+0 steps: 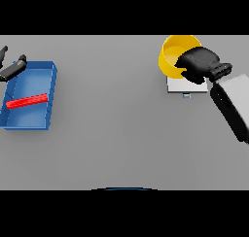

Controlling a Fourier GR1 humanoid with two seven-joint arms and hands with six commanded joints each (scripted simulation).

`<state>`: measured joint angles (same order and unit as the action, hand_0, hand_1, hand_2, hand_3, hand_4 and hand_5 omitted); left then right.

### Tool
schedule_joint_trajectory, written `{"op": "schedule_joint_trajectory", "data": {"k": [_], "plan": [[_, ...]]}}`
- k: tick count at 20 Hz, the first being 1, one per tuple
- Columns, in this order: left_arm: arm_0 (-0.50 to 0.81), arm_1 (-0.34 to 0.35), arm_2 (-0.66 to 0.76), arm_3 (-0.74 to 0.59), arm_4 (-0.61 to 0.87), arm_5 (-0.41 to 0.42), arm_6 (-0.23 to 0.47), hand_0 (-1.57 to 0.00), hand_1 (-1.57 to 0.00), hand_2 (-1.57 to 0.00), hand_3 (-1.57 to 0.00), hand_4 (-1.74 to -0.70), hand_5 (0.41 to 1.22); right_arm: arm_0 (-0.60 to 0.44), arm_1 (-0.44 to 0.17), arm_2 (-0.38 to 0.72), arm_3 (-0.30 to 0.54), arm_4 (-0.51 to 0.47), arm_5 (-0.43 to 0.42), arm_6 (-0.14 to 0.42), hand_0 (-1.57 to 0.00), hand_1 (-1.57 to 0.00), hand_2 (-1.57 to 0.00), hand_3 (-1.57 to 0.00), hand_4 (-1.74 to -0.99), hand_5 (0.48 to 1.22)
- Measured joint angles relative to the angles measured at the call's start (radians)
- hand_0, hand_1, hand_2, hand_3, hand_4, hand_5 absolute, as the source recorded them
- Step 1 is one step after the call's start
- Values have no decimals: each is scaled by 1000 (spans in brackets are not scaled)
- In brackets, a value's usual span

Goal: Pick up the red beaker and tilt it to pour out 1 green nut into yellow bowl. Pick up the yellow bowl and place it on the metallic measuring scale.

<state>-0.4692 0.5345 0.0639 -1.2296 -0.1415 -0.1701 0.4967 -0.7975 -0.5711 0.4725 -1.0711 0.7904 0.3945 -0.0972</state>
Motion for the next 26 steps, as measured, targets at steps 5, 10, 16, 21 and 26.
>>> {"op": "schedule_joint_trajectory", "data": {"k": [5,10,16,21,26], "plan": [[3,-1,1,-18,2,5,37,1,1,1,1,-863,784,-16,14,-22,163,3,-72,-26,-1570,-1571,-1475,-1206,-1741,1221],[-11,-14,-17,5,-20,14,31,1,1,1,1,-859,807,-28,41,-29,265,-3,-105,-51,-1571,-1571,-1390,-1361,-1741,1221],[-4,-8,-13,4,-12,1,23,1,1,1,1,-845,788,-26,55,-23,317,2,-124,-55,-1571,-1571,-1382,-1417,-1741,1221],[5,0,-12,5,-14,-1,16,1,1,1,1,-837,773,-24,51,-28,340,-3,-114,-65,-1471,-1285,-1178,-959,-1632,1145],[5,-8,-5,-19,1,3,41,1,1,1,1,-840,764,-21,58,-59,323,-49,-64,-38,-605,-556,-470,-391,-1496,890]]}}
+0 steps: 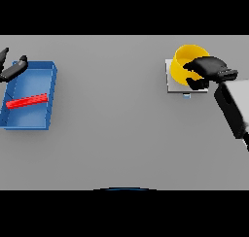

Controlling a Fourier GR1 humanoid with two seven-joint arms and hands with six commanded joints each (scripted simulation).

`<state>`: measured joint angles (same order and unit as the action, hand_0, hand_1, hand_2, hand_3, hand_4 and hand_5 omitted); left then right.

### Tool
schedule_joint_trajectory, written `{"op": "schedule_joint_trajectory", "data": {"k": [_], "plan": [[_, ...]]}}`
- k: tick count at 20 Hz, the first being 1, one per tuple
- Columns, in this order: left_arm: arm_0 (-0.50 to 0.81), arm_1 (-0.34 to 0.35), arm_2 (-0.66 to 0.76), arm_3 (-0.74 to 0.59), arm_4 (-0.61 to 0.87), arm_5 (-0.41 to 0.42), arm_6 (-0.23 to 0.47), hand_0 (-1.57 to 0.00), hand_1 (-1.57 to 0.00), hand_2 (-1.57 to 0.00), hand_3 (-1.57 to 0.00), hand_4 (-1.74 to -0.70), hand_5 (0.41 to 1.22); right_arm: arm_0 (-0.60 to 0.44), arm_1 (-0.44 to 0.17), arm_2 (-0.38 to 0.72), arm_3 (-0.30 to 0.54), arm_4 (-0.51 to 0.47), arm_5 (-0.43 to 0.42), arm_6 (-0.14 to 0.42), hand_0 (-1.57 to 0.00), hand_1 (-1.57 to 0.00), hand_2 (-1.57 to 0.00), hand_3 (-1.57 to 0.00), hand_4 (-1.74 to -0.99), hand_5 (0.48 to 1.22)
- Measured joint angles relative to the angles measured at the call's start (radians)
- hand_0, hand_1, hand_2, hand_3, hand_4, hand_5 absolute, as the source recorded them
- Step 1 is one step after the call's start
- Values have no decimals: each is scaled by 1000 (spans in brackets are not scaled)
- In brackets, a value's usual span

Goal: Pick up the red beaker and tilt it to pour out 1 green nut into yellow bowl. Pick up the yellow bowl and place it on the metallic measuring scale.

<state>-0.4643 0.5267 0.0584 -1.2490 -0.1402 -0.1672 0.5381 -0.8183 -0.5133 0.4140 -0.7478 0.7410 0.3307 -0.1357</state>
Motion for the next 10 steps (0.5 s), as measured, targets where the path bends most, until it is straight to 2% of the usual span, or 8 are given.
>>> {"op": "schedule_joint_trajectory", "data": {"k": [2,4,6,10], "plan": [[0,-4,-4,1,-2,1,-7,1,1,1,1,-831,754,2,-1,-7,-6,-11,18,10,-387,-380,-300,-258,-1476,847],[-12,-8,-7,19,-10,4,1,1,1,1,1,-834,750,-9,17,3,21,4,1,14,-247,-243,-192,-164,-1448,824],[-14,-2,-6,21,-12,1,-7,1,1,1,1,-836,753,-4,6,17,27,17,2,-9,-158,-155,-122,-105,-1422,811],[-11,-2,-11,20,-19,4,-13,1,1,1,1,-833,760,-17,0,21,25,19,36,16,-64,-63,-50,-42,-1390,779]]}}
